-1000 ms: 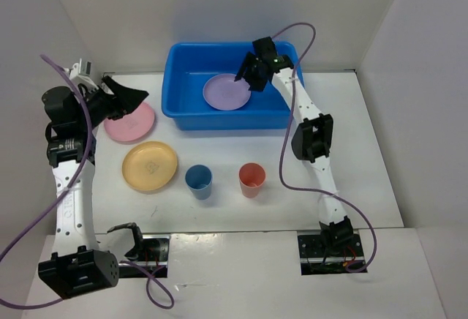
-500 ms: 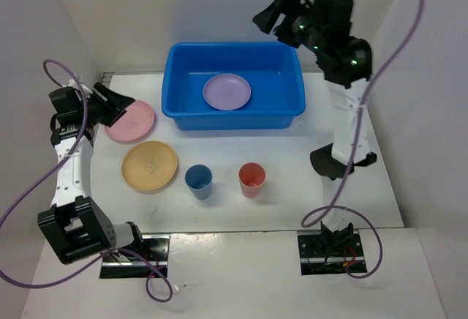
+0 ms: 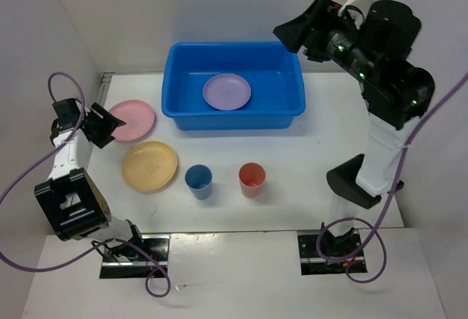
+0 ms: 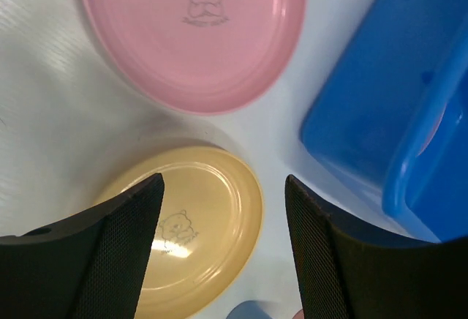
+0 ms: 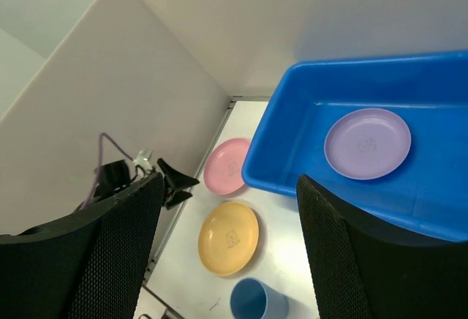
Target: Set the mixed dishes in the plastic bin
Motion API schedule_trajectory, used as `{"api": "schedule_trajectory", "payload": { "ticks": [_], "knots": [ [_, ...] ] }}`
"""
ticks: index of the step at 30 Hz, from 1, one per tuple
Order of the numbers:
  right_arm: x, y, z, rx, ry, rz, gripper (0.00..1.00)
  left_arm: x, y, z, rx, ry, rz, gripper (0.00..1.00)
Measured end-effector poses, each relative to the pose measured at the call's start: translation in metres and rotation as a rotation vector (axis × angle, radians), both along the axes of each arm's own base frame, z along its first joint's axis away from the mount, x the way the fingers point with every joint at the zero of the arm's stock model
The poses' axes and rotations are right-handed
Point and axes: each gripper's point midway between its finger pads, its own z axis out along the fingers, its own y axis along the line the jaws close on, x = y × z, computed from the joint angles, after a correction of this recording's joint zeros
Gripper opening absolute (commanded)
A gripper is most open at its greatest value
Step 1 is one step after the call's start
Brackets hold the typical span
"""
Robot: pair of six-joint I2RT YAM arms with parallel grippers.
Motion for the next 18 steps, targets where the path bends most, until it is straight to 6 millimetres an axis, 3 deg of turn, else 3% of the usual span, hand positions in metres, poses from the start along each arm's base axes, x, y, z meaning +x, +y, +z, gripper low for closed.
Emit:
{"api": "schedule_trajectory", "payload": {
  "ticks": [3,8,12,16,18],
  "knots": [
    [-0.031,-0.019,0.015,0.015,-0.028,-0.016,0.78,0.003,0.014,-0.021,-0.042,0.042,0.049,0.74],
    [-0.106,-0.069,0.034,0.035,-0.096,-0.070,0.79,0.009,0.031,-0.052,-0.095,0.092,0.109,0.74],
    [-0.151,-0.106,0.005,0.019,-0.104,-0.133,0.79,0.013,0.040,-0.073,-0.131,0.120,0.148,0.73],
    [-0.177,-0.113,-0.032,0.070,-0.148,-0.100,0.79,0.017,0.049,-0.091,-0.167,0.141,0.196,0.70],
    [-0.183,-0.112,-0.033,0.109,-0.173,-0.078,0.79,0.018,0.054,-0.097,-0.178,0.145,0.221,0.69]
  ]
}}
